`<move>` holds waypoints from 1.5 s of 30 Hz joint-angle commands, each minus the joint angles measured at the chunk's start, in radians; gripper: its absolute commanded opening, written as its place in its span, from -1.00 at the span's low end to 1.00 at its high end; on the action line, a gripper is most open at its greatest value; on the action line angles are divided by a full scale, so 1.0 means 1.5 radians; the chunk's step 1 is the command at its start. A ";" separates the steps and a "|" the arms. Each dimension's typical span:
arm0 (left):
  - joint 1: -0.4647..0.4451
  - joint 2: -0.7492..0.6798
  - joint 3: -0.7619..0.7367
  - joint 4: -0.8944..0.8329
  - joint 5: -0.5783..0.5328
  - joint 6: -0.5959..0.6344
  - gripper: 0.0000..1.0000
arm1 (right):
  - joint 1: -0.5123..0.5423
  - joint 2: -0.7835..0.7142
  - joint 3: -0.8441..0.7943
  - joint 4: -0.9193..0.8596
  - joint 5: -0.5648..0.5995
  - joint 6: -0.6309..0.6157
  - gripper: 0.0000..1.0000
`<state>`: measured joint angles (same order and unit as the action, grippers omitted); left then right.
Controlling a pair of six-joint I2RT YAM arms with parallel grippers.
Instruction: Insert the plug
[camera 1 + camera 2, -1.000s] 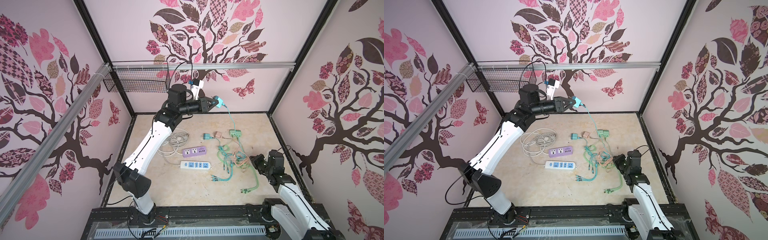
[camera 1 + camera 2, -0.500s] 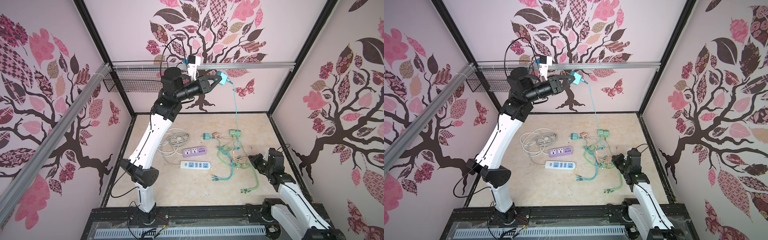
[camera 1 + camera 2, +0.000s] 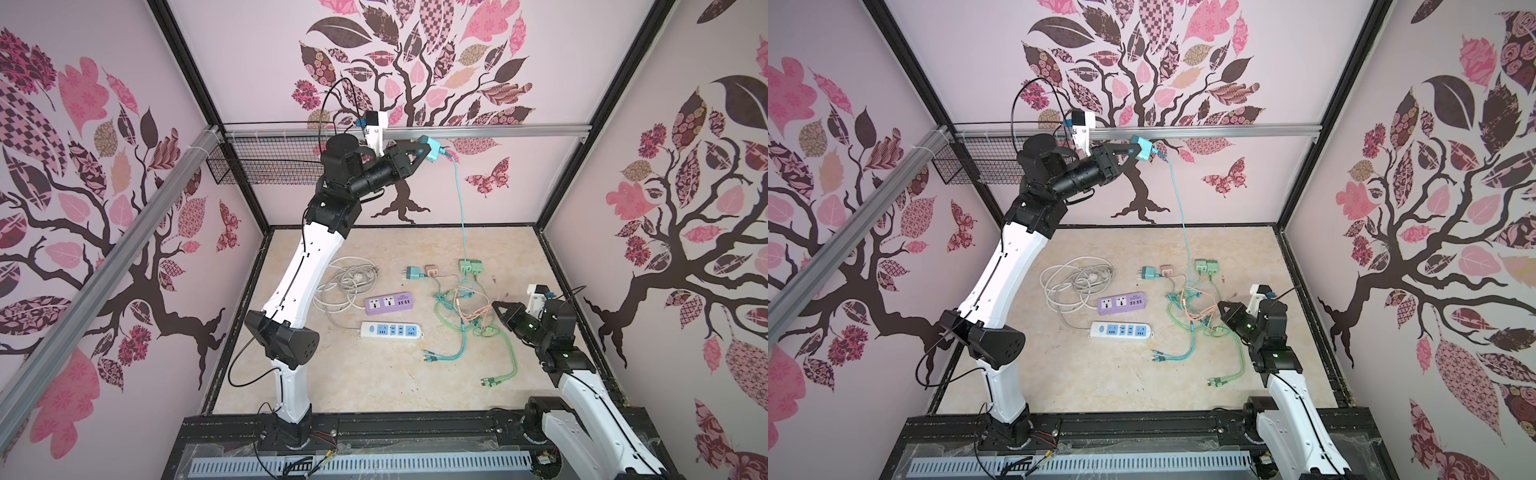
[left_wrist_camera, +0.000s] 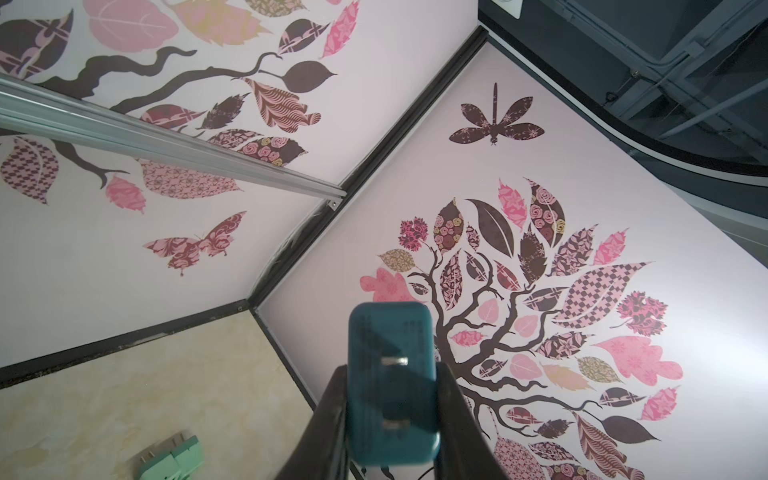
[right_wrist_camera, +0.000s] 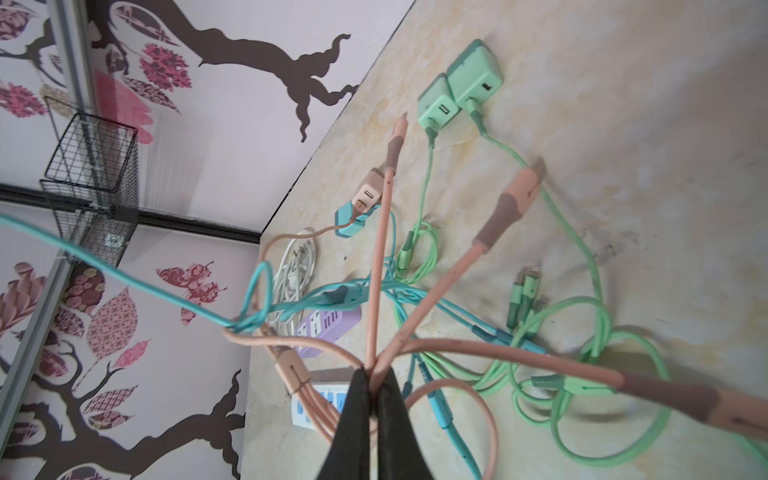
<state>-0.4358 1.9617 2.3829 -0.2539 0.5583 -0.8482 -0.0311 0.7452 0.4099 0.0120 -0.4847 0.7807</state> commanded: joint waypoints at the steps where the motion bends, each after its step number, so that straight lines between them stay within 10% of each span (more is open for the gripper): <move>1: -0.002 0.041 0.017 0.039 -0.001 -0.017 -1.00 | 0.004 -0.004 0.055 0.010 -0.044 -0.052 -1.00; 11: -0.011 0.101 0.049 0.060 -0.009 -0.025 -1.00 | 0.042 0.059 0.086 -0.032 -0.105 -0.126 -1.00; 25: 0.029 -0.008 0.054 0.068 0.012 -0.032 -1.00 | 0.041 0.135 0.073 -0.062 0.124 -0.078 -1.00; 45: 0.029 -0.061 0.096 0.111 0.087 -0.101 -1.00 | 0.032 0.251 0.071 -0.033 0.229 -0.090 -0.96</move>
<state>-0.3935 1.8828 2.5061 -0.1272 0.6823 -0.9821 0.0273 1.0996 0.5003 -0.0402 -0.1852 0.6655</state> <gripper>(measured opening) 0.280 0.063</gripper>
